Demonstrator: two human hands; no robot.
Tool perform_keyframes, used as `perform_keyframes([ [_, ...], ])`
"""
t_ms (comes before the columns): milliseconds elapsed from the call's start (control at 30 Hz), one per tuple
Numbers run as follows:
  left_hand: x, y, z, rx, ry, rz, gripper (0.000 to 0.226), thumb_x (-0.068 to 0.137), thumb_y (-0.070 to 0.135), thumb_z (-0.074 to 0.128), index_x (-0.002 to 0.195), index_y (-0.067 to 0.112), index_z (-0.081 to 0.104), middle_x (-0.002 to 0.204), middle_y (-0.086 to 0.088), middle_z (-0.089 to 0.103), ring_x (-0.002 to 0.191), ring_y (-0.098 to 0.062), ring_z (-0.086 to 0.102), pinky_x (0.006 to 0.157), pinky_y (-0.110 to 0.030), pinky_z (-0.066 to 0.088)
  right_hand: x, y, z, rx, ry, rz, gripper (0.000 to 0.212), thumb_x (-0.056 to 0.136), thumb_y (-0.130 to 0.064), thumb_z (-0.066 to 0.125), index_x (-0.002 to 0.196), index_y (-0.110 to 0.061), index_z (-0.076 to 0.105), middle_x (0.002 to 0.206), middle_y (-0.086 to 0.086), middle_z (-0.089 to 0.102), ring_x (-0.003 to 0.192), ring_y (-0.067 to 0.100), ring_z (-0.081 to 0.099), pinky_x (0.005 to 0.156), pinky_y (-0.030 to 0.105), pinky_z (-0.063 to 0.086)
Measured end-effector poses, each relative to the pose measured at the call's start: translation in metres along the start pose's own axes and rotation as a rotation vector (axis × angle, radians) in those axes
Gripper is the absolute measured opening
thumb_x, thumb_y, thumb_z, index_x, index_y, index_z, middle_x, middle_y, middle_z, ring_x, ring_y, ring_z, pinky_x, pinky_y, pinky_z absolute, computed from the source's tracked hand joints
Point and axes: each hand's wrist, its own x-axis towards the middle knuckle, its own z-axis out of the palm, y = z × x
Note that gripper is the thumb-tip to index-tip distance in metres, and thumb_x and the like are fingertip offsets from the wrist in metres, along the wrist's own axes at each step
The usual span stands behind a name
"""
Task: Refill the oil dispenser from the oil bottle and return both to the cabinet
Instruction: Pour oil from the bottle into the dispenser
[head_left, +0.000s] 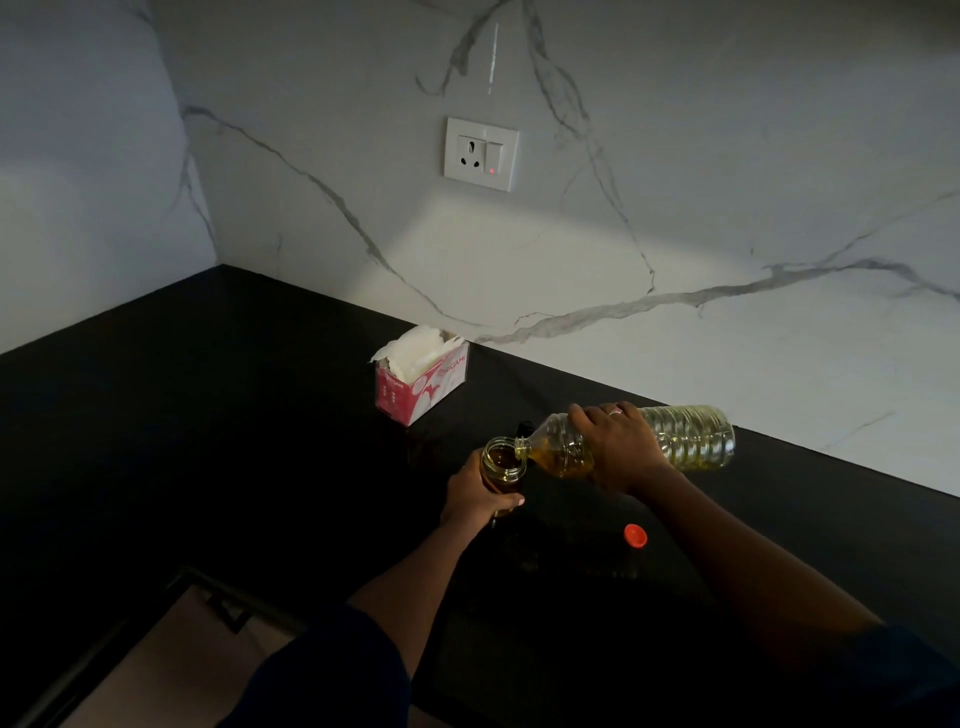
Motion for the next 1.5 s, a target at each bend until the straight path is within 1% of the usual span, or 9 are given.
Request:
perform_keyframes([
  [300, -0.003, -0.002, 0.001, -0.002, 0.009, 0.006, 0.081, 0.063, 0.015, 0.084, 0.133, 0.017, 0.043, 0.133, -0.005, 0.052, 0.129, -0.021, 0.044, 0.103, -0.032, 0.037, -0.009, -0.004, 0.008, 0.076, -0.030, 0.063, 0.083, 0.080, -0.043, 0.063, 0.143, -0.014, 0.018, 0.140, 0.008, 0.043, 0.129, 0.026, 0.040, 0.110, 0.041, 0.024],
  [533, -0.006, -0.003, 0.001, 0.000, 0.007, 0.007, 0.082, 0.064, 0.016, 0.083, 0.134, 0.018, 0.042, 0.134, -0.005, 0.051, 0.129, -0.022, 0.043, 0.104, -0.035, 0.037, -0.014, -0.007, 0.011, 0.173, -0.061, 0.100, 0.088, 0.075, -0.045, 0.069, 0.142, -0.017, 0.020, 0.139, 0.007, 0.045, 0.129, 0.027, 0.039, 0.111, 0.041, 0.023],
  [733, -0.005, -0.004, 0.002, 0.008, 0.012, 0.005, 0.084, 0.062, 0.018, 0.085, 0.134, 0.017, 0.042, 0.134, -0.005, 0.051, 0.129, -0.022, 0.044, 0.106, -0.037, 0.038, -0.016, -0.008, 0.014, 0.231, -0.057, 0.123, 0.087, 0.073, -0.046, 0.070, 0.140, -0.018, 0.022, 0.136, 0.007, 0.047, 0.127, 0.027, 0.042, 0.110, 0.042, 0.025],
  [900, -0.004, -0.005, 0.003, 0.012, 0.019, 0.016, 0.082, 0.062, 0.017, 0.084, 0.133, 0.018, 0.043, 0.133, -0.004, 0.052, 0.128, -0.022, 0.044, 0.105, -0.035, 0.038, -0.016, -0.008, 0.018, 0.269, -0.059, 0.135, 0.090, 0.071, -0.048, 0.072, 0.140, -0.019, 0.023, 0.136, 0.005, 0.047, 0.127, 0.026, 0.042, 0.110, 0.041, 0.025],
  [1000, -0.004, -0.006, 0.003, 0.006, 0.019, 0.030, 0.080, 0.061, 0.017, 0.085, 0.131, 0.018, 0.045, 0.130, -0.003, 0.054, 0.126, -0.020, 0.046, 0.103, -0.033, 0.038, -0.016, -0.007, 0.019, 0.268, -0.061, 0.130, 0.090, 0.071, -0.047, 0.072, 0.141, -0.019, 0.022, 0.136, 0.005, 0.047, 0.127, 0.026, 0.042, 0.109, 0.041, 0.025],
  [1200, -0.003, -0.008, 0.004, -0.008, 0.035, 0.045, 0.081, 0.059, 0.018, 0.086, 0.130, 0.017, 0.046, 0.128, -0.004, 0.056, 0.123, -0.020, 0.049, 0.104, -0.034, 0.040, -0.015, -0.004, 0.020, 0.284, -0.046, 0.121, 0.089, 0.071, -0.045, 0.071, 0.141, -0.019, 0.023, 0.135, 0.005, 0.048, 0.127, 0.025, 0.042, 0.110, 0.040, 0.025],
  [1400, -0.004, -0.010, 0.006, -0.019, 0.052, 0.052, 0.079, 0.061, 0.016, 0.085, 0.130, 0.016, 0.047, 0.126, -0.004, 0.057, 0.122, -0.019, 0.050, 0.098, -0.026, 0.039, -0.017, 0.000, 0.020, 0.255, -0.055, 0.123, 0.090, 0.072, -0.045, 0.071, 0.142, -0.018, 0.021, 0.136, 0.005, 0.047, 0.127, 0.025, 0.042, 0.110, 0.040, 0.025],
  [1500, -0.003, -0.010, 0.007, -0.017, 0.054, 0.050, 0.080, 0.061, 0.016, 0.085, 0.131, 0.016, 0.046, 0.127, -0.004, 0.057, 0.123, -0.019, 0.050, 0.100, -0.028, 0.039, -0.018, 0.000, 0.020, 0.252, -0.056, 0.123, 0.092, 0.071, -0.046, 0.072, 0.142, -0.018, 0.020, 0.137, 0.005, 0.047, 0.128, 0.025, 0.041, 0.111, 0.040, 0.024],
])
